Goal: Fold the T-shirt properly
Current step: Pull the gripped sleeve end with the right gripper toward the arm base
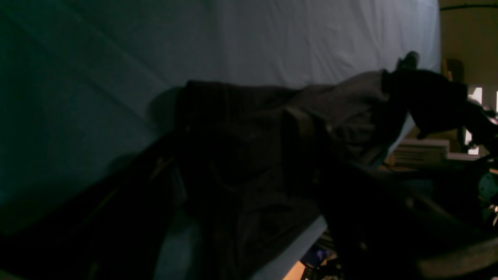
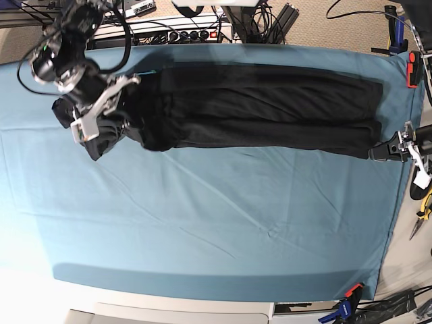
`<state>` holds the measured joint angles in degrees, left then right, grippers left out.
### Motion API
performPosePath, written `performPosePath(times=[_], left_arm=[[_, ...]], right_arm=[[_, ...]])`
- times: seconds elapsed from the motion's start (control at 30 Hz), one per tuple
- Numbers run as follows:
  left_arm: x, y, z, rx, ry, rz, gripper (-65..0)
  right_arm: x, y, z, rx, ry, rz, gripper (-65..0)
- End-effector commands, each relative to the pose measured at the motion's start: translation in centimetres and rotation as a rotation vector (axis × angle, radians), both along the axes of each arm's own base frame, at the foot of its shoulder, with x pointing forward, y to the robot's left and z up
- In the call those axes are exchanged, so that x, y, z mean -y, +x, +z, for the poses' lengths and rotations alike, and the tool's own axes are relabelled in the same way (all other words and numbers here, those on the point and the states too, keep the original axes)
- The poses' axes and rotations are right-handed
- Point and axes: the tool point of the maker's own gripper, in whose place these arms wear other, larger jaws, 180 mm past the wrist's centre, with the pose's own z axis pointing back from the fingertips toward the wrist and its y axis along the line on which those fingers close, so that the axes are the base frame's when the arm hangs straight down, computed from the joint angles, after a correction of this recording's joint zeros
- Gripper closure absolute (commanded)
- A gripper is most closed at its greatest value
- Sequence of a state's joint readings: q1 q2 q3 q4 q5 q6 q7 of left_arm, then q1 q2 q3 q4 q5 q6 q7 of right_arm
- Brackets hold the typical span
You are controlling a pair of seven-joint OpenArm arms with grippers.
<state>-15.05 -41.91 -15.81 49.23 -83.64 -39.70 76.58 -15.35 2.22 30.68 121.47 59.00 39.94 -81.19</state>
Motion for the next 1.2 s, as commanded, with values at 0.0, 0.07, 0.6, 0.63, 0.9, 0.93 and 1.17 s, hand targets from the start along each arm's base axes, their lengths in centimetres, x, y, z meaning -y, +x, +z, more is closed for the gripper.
performPosePath(times=[0.0, 0.07, 0.6, 0.63, 0.9, 0.93, 1.17], left_arm=[[-1.0, 1.1, 1.9, 0.059, 0.01, 0.014, -30.9], [-1.0, 1.1, 1.9, 0.06, 0.009, 0.015, -30.9], [0.9, 1.3, 1.2, 0.059, -0.036, 0.003, -30.9], [0.9, 1.3, 1.2, 0.059, -0.036, 0.003, -30.9], [0.8, 1.6, 1.3, 0.07, -0.038, 0.014, -30.9], [0.8, 1.6, 1.3, 0.07, -0.038, 0.014, -30.9], [0.8, 1.6, 1.3, 0.069, -0.036, 0.014, -30.9]], right_arm=[[-0.4, 0.2, 1.2, 0.046, 0.021, 0.012, 0.0], [-0.4, 0.0, 1.0, 0.038, 0.021, 0.012, 0.0], [-1.0, -0.7, 1.2, 0.039, 0.073, 0.032, 0.0], [-1.1, -0.7, 1.4, 0.042, 0.079, 0.035, 0.0], [-2.8, -0.8, 3.9, 0.119, 0.22, 0.091, -20.7], [-3.0, -0.9, 4.3, 0.131, 0.24, 0.099, -20.7], [-4.0, -1.1, 6.7, 0.198, 0.36, 0.138, -20.7]])
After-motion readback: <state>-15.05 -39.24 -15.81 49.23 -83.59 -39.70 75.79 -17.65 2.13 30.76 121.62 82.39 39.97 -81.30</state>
